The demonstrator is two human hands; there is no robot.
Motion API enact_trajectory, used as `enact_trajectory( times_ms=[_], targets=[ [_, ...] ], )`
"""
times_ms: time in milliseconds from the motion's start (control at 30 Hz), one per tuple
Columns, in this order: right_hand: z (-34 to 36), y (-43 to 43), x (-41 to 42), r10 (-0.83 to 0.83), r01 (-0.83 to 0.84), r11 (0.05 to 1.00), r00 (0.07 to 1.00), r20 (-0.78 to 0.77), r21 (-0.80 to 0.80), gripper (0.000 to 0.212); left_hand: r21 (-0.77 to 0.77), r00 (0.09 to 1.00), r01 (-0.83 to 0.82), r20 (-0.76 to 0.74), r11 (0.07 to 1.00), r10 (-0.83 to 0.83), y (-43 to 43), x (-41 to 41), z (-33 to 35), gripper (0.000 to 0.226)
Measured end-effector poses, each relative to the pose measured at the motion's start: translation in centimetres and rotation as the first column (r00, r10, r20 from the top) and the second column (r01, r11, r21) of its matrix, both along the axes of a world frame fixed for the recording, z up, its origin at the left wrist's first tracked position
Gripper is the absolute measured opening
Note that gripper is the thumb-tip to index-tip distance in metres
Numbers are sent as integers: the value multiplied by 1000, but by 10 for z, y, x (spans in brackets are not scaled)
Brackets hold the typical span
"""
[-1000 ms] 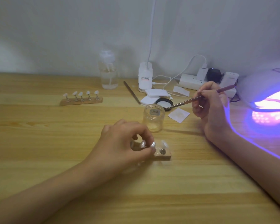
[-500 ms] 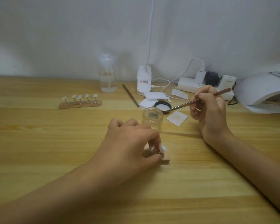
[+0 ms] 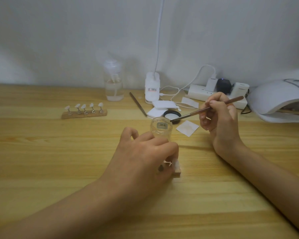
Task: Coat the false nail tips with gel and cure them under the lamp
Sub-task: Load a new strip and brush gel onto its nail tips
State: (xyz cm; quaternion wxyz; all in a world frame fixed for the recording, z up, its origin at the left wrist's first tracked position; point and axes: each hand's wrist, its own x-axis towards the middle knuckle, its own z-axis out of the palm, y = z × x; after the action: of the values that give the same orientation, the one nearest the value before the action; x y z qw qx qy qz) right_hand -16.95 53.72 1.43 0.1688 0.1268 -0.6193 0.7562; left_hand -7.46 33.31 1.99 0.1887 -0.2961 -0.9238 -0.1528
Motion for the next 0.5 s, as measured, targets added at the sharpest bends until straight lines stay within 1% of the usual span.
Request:
enact_trajectory(
  times_ms=[67,100,133,167,200,233,267,300,333,400,500],
  targets=[
    [0,0,0,-10,10,1000,1000,9,-9,38,32,1000,13,6,999,-13,-1,1,0,7],
    [0,0,0,-14,14,1000,1000,13,-12,38,76,1000,21,21,997,-23,-2,1,1,8],
    [0,1,0,-16,16,1000,1000,17,-15,38,146,998,41,45,988,-48,-2,0,5,8],
    [0,0,0,-16,16,1000,1000,20,-18,38,251,991,70,92,965,-96,-3,0,9,8],
    [0,0,0,-14,15,1000,1000,23,-20,37,387,972,96,164,917,-171,-4,-2,14,9],
    [1,-1,0,-10,11,1000,1000,25,-16,35,521,939,98,234,848,-253,-6,-5,19,11],
    [3,-2,0,-5,5,1000,1000,27,-5,32,622,902,69,295,780,-316,-10,-9,25,12],
    [6,-3,0,2,-2,1000,1000,23,16,30,686,865,25,349,727,-360,-15,-15,30,13],
    [9,-5,0,11,-12,999,1000,12,53,29,726,838,-16,385,687,-387,-21,-21,33,15],
    [15,-10,1,45,-38,981,998,-35,193,28,776,818,-80,410,626,-404,-32,-32,34,21],
    [23,-19,3,112,-72,901,991,-69,428,22,797,811,-189,457,574,-366,-42,-43,28,31]
  ],
)
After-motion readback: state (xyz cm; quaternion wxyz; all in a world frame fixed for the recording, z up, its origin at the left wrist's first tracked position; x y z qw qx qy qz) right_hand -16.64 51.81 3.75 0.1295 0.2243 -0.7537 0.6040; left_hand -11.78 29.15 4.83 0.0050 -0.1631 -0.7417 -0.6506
